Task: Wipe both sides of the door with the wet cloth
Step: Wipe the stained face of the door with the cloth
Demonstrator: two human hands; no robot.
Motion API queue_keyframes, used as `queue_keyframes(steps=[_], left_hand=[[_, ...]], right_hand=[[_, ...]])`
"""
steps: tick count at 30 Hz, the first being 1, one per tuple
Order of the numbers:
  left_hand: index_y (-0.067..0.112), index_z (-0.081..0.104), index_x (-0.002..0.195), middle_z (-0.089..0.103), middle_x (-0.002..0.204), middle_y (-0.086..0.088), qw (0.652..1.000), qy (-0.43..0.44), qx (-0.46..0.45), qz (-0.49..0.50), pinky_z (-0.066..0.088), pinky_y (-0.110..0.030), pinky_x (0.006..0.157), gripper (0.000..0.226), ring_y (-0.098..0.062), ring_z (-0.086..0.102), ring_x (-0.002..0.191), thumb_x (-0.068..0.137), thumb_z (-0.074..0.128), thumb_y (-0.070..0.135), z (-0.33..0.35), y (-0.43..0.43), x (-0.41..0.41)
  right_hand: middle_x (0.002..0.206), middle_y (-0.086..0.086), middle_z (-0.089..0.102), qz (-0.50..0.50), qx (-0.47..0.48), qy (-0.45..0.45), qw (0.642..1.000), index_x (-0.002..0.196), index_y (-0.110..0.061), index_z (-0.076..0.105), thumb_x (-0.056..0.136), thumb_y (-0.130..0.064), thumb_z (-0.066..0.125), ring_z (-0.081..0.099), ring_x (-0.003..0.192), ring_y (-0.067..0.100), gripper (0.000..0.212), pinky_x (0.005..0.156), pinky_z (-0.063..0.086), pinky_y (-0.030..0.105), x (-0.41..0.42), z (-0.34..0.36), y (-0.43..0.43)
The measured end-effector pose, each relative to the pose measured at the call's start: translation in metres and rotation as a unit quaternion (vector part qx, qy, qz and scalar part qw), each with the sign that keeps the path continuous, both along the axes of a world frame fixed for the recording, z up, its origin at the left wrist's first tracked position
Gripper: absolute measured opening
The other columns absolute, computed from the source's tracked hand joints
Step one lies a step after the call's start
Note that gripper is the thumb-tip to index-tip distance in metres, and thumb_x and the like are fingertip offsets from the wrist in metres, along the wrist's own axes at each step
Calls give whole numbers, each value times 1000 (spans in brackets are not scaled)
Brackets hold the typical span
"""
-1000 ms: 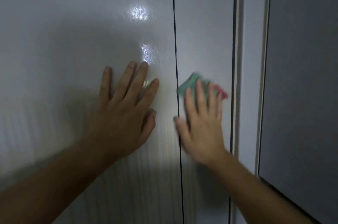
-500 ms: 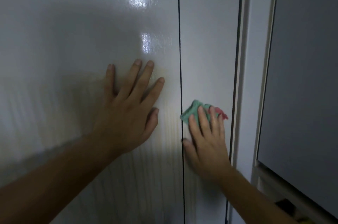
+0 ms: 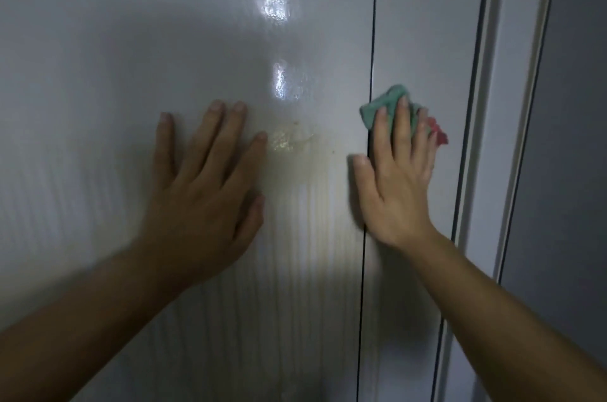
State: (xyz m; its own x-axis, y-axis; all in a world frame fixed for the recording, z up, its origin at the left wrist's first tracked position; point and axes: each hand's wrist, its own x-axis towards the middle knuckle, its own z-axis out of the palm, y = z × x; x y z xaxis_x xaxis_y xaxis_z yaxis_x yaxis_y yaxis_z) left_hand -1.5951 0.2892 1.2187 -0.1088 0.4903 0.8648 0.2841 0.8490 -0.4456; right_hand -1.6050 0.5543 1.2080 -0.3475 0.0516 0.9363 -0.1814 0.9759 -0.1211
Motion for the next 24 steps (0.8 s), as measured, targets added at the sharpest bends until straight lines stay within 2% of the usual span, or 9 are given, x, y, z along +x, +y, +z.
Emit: queue_keyframes(steps=[2, 6, 8, 9, 13, 14, 18, 20, 24], left_hand=[[5, 46, 150, 27, 164, -25, 1000, -3, 11, 22, 12, -73, 117, 62, -43, 24, 153, 97, 43, 37, -2, -10, -3], [9, 43, 154, 24, 166, -20, 1000, 0, -2, 28, 14, -73, 116, 64, -40, 22, 155, 96, 44, 38, -1, -17, -8], [10, 44, 153, 26, 167, -18, 1000, 0, 1, 24, 15, -72, 116, 64, -38, 24, 155, 95, 46, 37, -1, -17, -8], [11, 45, 153, 26, 166, -18, 1000, 0, 3, 21, 16, -72, 116, 64, -37, 25, 154, 94, 47, 36, -1, -17, -8], [12, 45, 153, 27, 167, -16, 1000, -10, 0, 9, 18, -70, 116, 64, -34, 26, 155, 93, 47, 36, 2, -20, -6], [11, 44, 153, 28, 167, -15, 1000, -13, -2, 2, 19, -69, 116, 64, -33, 26, 155, 94, 46, 36, 2, -23, -5], [3, 44, 152, 30, 164, -20, 999, -24, -13, -45, 25, -64, 118, 63, -34, 29, 154, 97, 41, 35, 6, -41, 1], [-1, 44, 150, 30, 163, -24, 999, -23, 1, -45, 27, -60, 119, 62, -38, 29, 153, 98, 41, 33, 6, -54, 2], [1, 45, 149, 29, 164, -23, 999, -17, 42, 10, 20, -65, 119, 63, -39, 26, 154, 98, 40, 36, 2, -71, 0]], right_hand=[[170, 7, -12, -8, -39, 14, 999, 163, -17, 0, 105, -52, 21, -21, 154, 28, 70, 125, -12, 51, -1, 13, -18], [170, 6, 0, 3, 149, -18, 989, 162, -20, 15, 104, -52, 35, -3, 157, 34, 69, 125, 5, 58, 9, -66, -58], [169, 3, 3, 2, 197, -7, 980, 161, -21, 16, 104, -52, 34, 0, 157, 32, 67, 125, 7, 57, 6, -61, -49], [169, 3, 2, -6, 186, 4, 983, 161, -21, 16, 104, -52, 32, -3, 157, 32, 66, 125, 5, 57, 3, -42, -44], [170, 10, -4, -8, -3, 35, 999, 163, -14, 9, 106, -48, 26, -15, 155, 28, 69, 126, -7, 52, 0, 32, -54], [170, 10, -5, -14, 11, 38, 999, 163, -14, 9, 105, -49, 28, -13, 156, 31, 70, 126, -6, 53, -1, 23, -65], [169, 4, 5, 14, 213, 2, 977, 160, -21, 15, 104, -52, 36, 1, 157, 33, 67, 126, 1, 54, 8, -55, -88], [168, 2, 7, 10, 240, 25, 970, 159, -21, 17, 104, -52, 36, 3, 157, 33, 66, 126, 2, 52, 4, -37, -77], [170, 9, 1, -12, 62, 54, 997, 163, -16, 15, 105, -51, 26, -4, 157, 34, 69, 126, -4, 51, -4, 41, -82]])
